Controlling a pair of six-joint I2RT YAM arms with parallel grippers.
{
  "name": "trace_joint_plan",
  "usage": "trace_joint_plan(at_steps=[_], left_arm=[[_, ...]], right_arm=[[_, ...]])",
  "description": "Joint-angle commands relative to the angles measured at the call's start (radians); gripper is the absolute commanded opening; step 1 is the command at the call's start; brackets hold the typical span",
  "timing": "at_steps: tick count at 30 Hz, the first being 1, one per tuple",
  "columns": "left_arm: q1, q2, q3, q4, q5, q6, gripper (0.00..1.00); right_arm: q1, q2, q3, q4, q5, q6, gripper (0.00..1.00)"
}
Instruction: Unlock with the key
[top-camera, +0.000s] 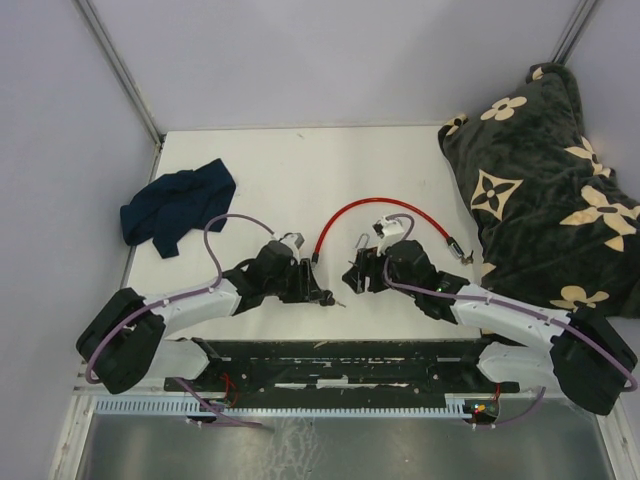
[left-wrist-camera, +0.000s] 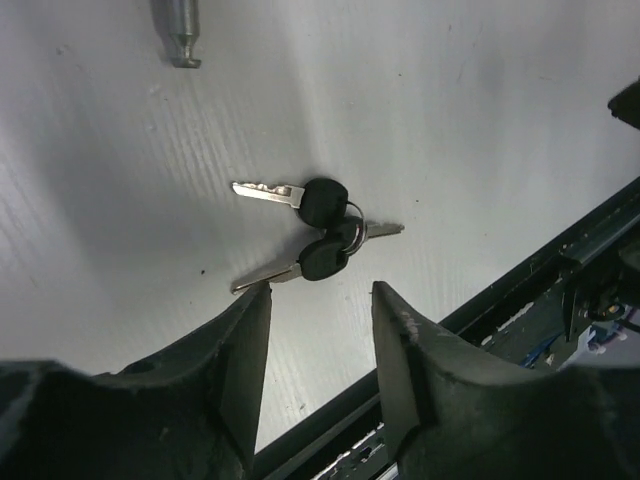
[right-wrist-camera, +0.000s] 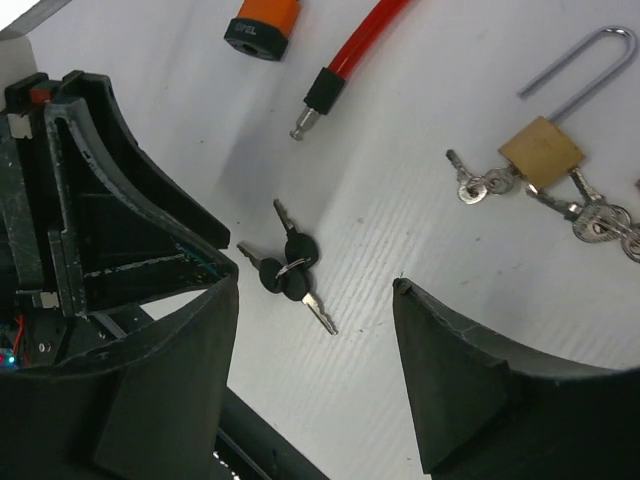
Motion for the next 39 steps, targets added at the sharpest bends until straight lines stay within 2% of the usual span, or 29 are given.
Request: trace_joint_plan(at_steps=[1, 3, 7, 13, 16, 26, 34, 39], left_arm=[[-0.002, -0.062, 0.055, -0.059, -0.093, -0.019, 0.57], [0.002, -0.102, 0.057, -0.093, -0.139, -0.029, 0.63], [0.050, -0.152, 0.037, -0.136, -0.163, -0.065, 0.67], [0.223, -0.202, -0.065, -0.083, -0.002, -0.120, 0.68], [0.271, -0.224, -0.103, -0.072, 0.038, -0.133, 0.68], [0.315, -0.254, -0.143, -0.064, 0.038, -0.172, 0.68], [0.325, -0.256, -0.159, -0.053, 0.032, -0.197, 0.68], [0.333, -0.261, -0.154, -0.095, -0.019, -0.219, 0.69]], right_arm=[[0.060, 0.062, 0.132, -0.133, 0.038, -0.098, 0.71], [0.083, 0.106, 0.176, -0.181, 0.045, -0.122, 0.71], [0.141, 0.210, 0.282, -0.277, 0.057, -0.173, 0.70], [0.221, 0.367, 0.430, -0.424, 0.090, -0.252, 0.68], [0.251, 0.423, 0.483, -0.478, 0.075, -0.339, 0.68], [0.289, 0.530, 0.604, -0.542, -0.058, -0.707, 0.64], [0.291, 0.608, 0.629, -0.548, -0.022, -0.808, 0.61], [0.293, 0.664, 0.639, -0.547, -0.034, -0.833, 0.60]])
